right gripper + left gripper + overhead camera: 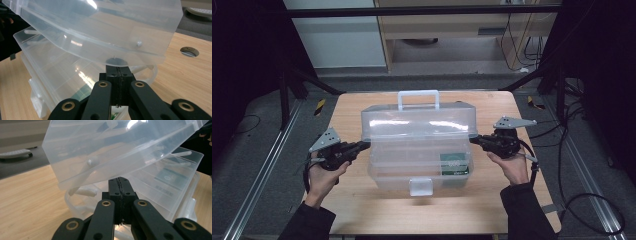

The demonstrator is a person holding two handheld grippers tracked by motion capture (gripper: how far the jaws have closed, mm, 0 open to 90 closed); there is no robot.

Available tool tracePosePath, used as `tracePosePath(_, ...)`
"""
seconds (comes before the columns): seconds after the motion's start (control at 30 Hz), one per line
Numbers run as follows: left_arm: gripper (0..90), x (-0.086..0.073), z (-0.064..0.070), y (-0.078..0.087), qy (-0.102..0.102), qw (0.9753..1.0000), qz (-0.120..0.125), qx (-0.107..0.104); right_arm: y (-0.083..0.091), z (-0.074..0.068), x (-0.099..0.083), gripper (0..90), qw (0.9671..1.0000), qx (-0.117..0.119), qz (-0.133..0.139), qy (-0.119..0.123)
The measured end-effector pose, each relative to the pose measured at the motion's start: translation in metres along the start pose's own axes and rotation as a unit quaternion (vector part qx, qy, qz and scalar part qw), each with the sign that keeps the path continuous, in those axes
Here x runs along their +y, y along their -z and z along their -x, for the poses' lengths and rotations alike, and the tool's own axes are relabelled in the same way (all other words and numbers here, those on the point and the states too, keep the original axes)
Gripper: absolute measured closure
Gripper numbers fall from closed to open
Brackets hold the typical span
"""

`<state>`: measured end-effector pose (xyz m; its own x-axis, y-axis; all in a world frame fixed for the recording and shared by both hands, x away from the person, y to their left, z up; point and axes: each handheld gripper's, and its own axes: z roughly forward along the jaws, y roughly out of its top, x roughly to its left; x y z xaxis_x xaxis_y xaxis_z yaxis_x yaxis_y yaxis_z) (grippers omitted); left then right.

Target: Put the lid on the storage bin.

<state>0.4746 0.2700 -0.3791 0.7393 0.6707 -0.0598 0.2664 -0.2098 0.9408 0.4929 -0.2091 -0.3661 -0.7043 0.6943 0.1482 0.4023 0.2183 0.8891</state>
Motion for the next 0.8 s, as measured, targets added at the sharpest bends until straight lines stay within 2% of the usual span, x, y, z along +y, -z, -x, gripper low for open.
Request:
tracePosePath(0.2, 89.9, -0.004, 0.001, 0.002, -0.004, 0.9999, -0.012, -0.001, 0.002, -0.003, -0.009, 90.0, 1.0000, 0.002, -0.006, 0.002)
tracePosePath(0.4, 89.9, -0.010, 0.004, 0.003, -0.016, 0.9994, -0.032, 0.001, 0.003, -0.006, -0.020, 90.0, 0.9999, -0.009, -0.012, 0.002)
tracePosePath(0.6, 89.9, -0.015, 0.005, 0.005, -0.014, 0.9990, -0.041, 0.001, 0.009, -0.004, -0.027, 90.0, 0.9997, -0.020, -0.011, -0.002)
tracePosePath(0.8, 89.9, -0.020, 0.001, 0.008, -0.013, 0.9988, -0.047, 0.009, 0.011, -0.006, -0.031, 90.0, 0.9996, -0.023, -0.015, 0.001)
